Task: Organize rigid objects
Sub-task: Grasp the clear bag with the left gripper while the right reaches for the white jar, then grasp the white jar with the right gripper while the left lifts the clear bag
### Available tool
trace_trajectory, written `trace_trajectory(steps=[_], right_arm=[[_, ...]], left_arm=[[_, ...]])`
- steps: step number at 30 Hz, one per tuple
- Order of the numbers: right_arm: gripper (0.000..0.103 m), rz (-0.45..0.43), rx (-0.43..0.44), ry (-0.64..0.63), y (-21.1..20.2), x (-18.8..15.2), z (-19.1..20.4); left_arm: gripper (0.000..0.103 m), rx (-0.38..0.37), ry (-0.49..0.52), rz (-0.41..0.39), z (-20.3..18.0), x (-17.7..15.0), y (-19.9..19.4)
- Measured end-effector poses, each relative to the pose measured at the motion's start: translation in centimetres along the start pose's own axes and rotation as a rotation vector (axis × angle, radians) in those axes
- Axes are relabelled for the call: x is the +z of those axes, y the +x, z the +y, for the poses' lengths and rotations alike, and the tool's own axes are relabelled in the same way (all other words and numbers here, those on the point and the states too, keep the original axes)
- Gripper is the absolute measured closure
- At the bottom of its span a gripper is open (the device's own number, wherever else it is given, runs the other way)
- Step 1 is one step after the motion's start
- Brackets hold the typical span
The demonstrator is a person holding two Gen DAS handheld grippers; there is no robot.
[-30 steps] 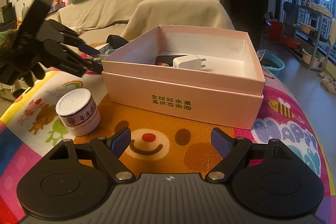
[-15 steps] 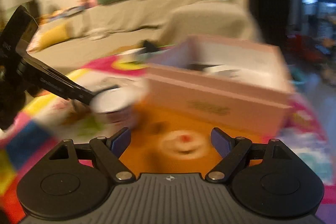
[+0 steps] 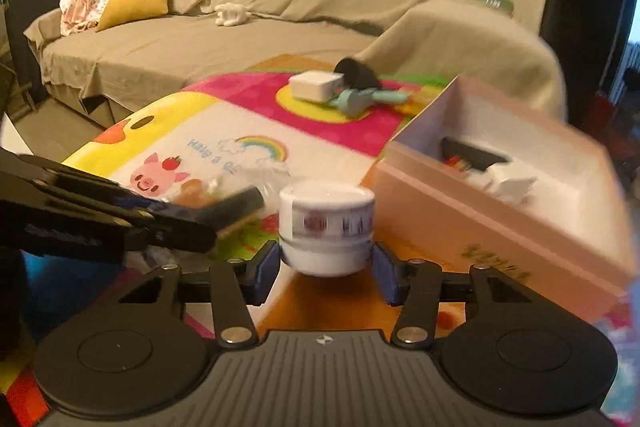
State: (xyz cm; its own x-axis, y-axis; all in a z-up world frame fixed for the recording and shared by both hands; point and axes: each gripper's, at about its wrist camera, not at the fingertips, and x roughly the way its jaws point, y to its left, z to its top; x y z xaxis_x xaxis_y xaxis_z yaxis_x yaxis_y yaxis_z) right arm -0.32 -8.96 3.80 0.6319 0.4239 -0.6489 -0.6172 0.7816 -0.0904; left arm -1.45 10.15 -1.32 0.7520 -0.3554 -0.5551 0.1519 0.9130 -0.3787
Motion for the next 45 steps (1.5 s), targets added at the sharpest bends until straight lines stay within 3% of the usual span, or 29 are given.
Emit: trace_trajectory(steps=[2, 5, 7, 9, 11, 12, 13, 17, 20, 22, 24, 28, 33, 45], right_arm=[[0.055, 0.005, -0.032, -0.014, -1.4, 0.3, -0.4], [0.079, 0.018, -0.080, -0.037, -3.0, 0.7, -1.0], [0.079, 0.031, -0.111, -0.054, -3.1, 0.7, -1.1], [0.077, 0.051, -0.124, -0.037, -2.9, 0.5, -1.4], [0.056, 0.062, -0.107, 0.001, -2.8, 0.1, -1.8], [0.037, 0.055, -0.113, 0.011, -2.7, -0.2, -1.8], [0.030, 0.043, -0.130, 0.010, -2.6, -0.5, -1.7], [0.029, 0.018, -0.225, -0.021, -0.9, -1.4, -2.1], [0.029, 0.068, -0.192, 0.072, 0.8, -1.7, -4.3], [0.048, 0.077, -0.175, 0.169, 1.2, -1.8, -5.6], [0.048, 0.053, -0.141, 0.222, 0.1, -1.5, -6.1], [0.048, 0.026, -0.203, 0.126, -2.2, -0.9, -4.8], [0.051, 0.072, -0.184, 0.096, -3.1, -1.5, -4.1], [0.051, 0.074, -0.193, 0.121, -5.6, -4.9, -3.8]], left_arm=[[0.076, -0.001, 0.023, -0.003, -0.4, -0.1, 0.1], [0.076, -0.037, -0.017, -0.006, 0.4, -0.2, 0.1], [0.076, -0.058, -0.047, -0.007, 0.9, -0.2, 0.0], [0.076, -0.068, -0.061, -0.010, 1.1, -0.3, 0.0], [0.076, -0.068, -0.062, -0.011, 1.0, -0.4, -0.2], [0.076, -0.067, -0.060, -0.011, 1.0, -0.4, -0.2], [0.076, -0.068, -0.061, -0.011, 1.1, -0.4, -0.2], [0.076, -0.069, -0.063, -0.011, 1.1, -0.4, -0.2], [0.076, -0.069, -0.064, -0.010, 1.1, -0.4, -0.2], [0.076, -0.072, -0.069, -0.010, 1.1, -0.4, -0.3], [0.076, -0.075, -0.075, -0.009, 1.2, -0.5, -0.3], [0.076, -0.076, -0.080, -0.010, 1.2, -0.4, -0.3], [0.076, -0.078, -0.083, -0.009, 1.3, -0.4, -0.3], [0.076, -0.038, -0.038, -0.007, 0.3, -0.4, -0.2]])
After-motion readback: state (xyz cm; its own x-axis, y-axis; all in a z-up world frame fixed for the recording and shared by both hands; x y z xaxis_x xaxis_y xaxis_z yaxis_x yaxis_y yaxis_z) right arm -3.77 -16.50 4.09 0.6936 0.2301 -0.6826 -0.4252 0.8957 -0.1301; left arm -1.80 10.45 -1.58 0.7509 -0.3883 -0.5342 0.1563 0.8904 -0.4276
